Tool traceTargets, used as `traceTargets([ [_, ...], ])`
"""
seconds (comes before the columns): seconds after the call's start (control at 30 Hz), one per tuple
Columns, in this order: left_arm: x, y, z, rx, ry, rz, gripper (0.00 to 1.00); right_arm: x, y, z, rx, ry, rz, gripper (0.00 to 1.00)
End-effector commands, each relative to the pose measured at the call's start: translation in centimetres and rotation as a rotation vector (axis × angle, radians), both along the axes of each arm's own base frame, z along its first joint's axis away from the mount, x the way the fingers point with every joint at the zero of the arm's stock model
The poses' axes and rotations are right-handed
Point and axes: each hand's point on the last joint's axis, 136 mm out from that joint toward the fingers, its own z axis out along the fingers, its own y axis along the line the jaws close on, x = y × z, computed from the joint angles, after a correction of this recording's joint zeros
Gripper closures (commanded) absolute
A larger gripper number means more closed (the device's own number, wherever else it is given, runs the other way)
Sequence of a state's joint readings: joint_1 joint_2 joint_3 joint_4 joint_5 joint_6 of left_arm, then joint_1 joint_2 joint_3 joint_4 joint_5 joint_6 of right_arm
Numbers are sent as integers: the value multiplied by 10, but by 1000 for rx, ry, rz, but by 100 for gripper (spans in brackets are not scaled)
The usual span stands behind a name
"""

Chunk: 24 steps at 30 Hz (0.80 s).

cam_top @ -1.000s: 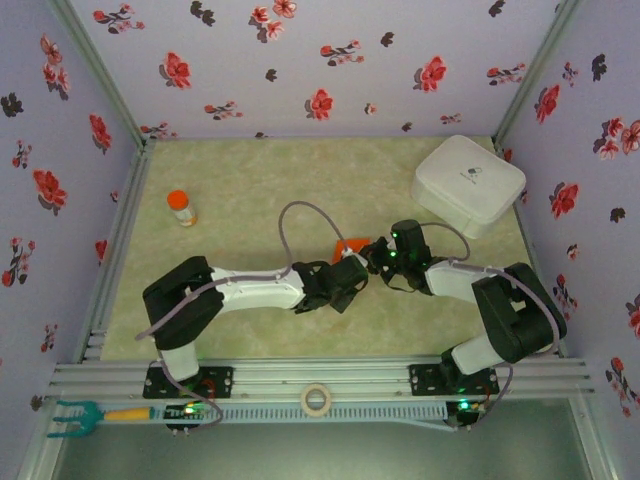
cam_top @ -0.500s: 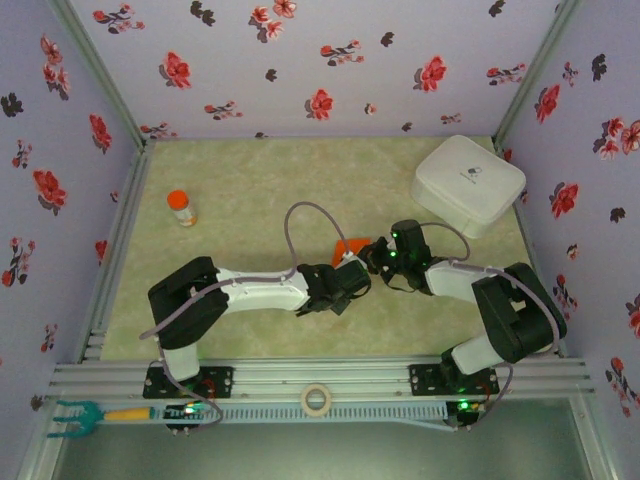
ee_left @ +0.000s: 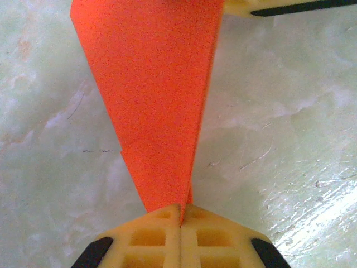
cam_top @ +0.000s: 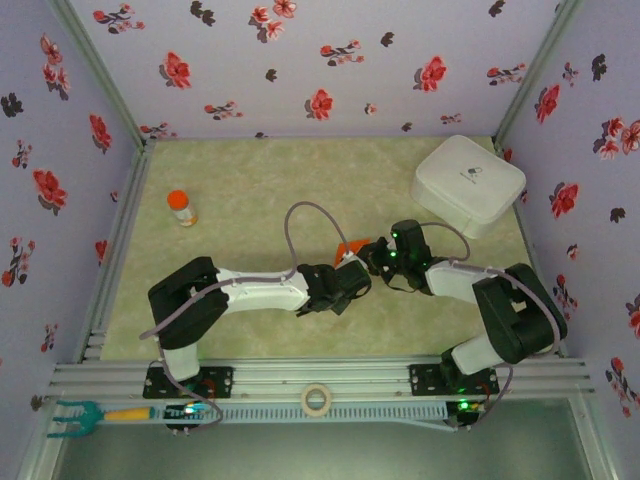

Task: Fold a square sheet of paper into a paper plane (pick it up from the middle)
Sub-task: Fold the wing for the fifth time at the center of the table.

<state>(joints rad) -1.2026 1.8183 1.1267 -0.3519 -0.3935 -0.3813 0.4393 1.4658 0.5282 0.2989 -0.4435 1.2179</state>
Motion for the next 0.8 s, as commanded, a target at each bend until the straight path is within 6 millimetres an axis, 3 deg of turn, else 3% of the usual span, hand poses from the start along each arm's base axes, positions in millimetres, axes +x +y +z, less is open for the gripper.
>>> traceTargets([
  [0.0, 2, 1, -3, -6, -15, 26, 95, -4, -12, 5, -70, -17, 7, 72],
  [0.2, -1, -1, -9, -108, 55, 48, 97, -15, -58, 13, -273, -28, -33, 58],
  [0.3, -1, -4, -12, -208, 124, 56, 98, -18, -69, 20, -296, -50, -54, 55],
  [0.57, -7, -14, -15, -411, 285, 36, 98, -26, -69, 21, -262, -55, -61, 54],
  [0.77, -9, -20, -20, -543, 412, 40, 98, -23, -52, 26, -175, -93, -1, 56],
])
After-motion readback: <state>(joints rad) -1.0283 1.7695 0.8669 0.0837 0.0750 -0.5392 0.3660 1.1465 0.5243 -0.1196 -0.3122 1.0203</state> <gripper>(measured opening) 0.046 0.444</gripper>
